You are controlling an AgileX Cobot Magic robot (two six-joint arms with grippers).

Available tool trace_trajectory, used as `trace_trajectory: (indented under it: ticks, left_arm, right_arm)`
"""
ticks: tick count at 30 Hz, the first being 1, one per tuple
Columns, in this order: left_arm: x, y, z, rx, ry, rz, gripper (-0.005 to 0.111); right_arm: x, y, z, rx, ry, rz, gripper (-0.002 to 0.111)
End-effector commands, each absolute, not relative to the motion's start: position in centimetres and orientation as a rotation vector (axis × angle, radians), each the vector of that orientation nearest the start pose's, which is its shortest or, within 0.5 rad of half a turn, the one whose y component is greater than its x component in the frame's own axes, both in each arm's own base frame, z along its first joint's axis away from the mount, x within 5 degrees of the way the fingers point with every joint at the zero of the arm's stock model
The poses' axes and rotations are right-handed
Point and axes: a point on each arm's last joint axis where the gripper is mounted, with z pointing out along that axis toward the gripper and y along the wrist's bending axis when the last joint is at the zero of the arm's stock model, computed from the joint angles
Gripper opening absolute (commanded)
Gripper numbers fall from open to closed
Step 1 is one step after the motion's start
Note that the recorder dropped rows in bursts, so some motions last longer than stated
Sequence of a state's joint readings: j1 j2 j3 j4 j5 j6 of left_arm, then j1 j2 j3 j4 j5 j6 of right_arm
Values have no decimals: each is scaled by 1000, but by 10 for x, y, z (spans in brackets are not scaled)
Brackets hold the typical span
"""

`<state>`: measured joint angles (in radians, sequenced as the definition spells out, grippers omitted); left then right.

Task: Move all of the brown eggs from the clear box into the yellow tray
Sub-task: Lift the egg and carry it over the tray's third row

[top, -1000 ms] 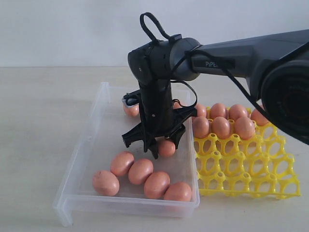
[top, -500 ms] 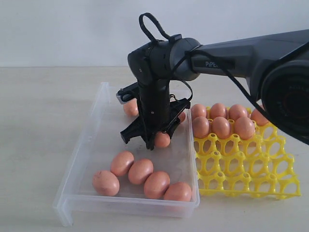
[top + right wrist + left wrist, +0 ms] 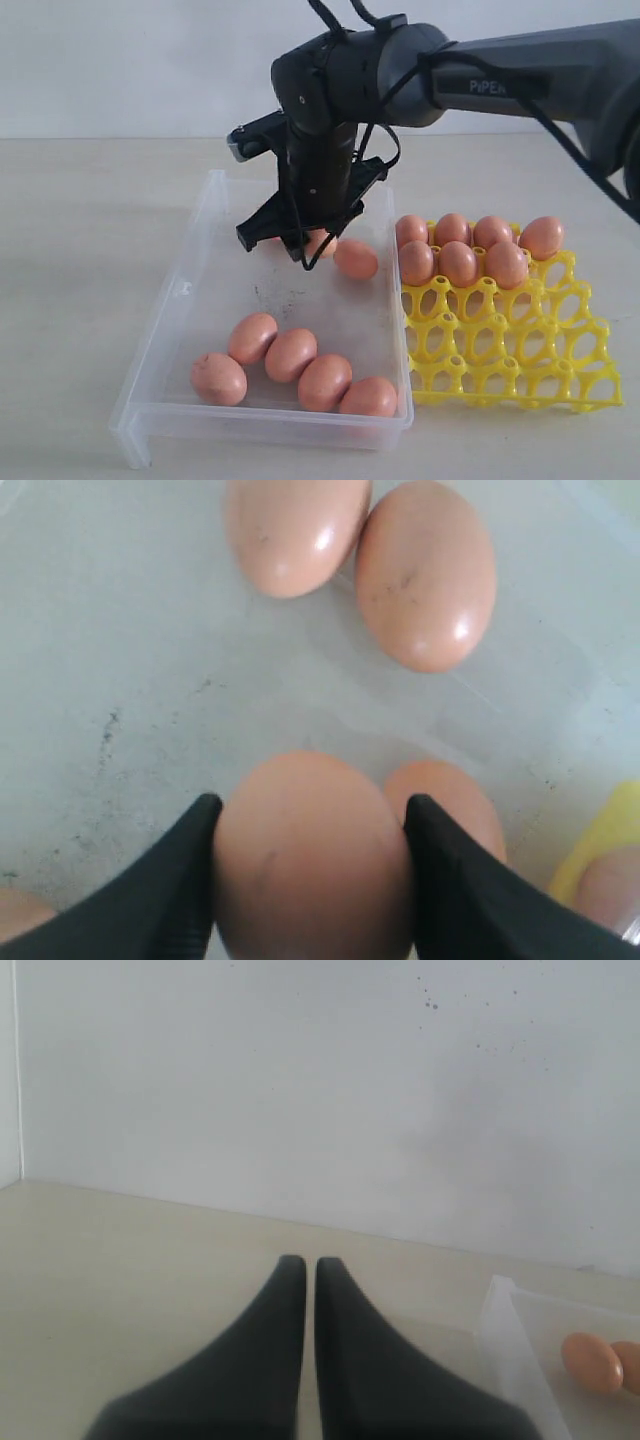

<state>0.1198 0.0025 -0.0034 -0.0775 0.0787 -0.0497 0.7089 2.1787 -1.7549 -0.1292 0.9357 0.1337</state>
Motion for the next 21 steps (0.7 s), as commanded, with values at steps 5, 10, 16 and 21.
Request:
trace_trajectory:
  ticks: [5,10,16,21]
  left_arm:
    - [56,6,206,-199,1548,-26,4]
    - [56,6,206,-199,1546,-26,4]
    - [56,6,206,-199,1546,-26,4]
    - [56,6,206,-199,1548,-26,4]
  right_arm:
    - [335,278,202,-854,2491,143,0]
    - [318,266,213,-819,2361,233,0]
    - [293,248,222,-773,2184,344,0]
    - [276,237,217,-753,2093,404,0]
